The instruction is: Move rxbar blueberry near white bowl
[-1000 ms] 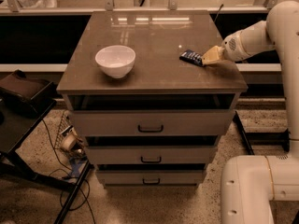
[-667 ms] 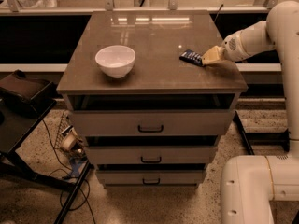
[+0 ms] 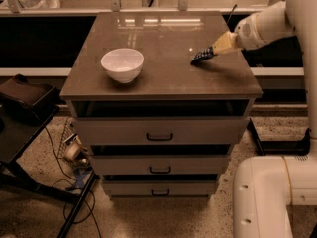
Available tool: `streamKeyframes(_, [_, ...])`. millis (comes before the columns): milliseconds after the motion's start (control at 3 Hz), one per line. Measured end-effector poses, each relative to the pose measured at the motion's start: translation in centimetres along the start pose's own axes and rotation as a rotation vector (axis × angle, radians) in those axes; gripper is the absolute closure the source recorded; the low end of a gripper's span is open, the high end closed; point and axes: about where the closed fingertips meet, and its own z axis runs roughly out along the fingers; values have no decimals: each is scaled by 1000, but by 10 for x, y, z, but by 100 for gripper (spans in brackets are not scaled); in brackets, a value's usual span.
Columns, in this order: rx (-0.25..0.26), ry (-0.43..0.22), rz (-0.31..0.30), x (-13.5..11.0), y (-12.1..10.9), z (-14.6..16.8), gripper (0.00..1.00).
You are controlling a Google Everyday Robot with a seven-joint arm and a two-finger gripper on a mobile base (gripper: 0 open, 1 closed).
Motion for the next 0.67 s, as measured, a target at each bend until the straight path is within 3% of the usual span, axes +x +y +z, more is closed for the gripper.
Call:
streamKeyframes(333, [27,-61,-47,-48,50,-29,100])
streamKeyframes(667, [28,-98,-80,-73,91,-45,100])
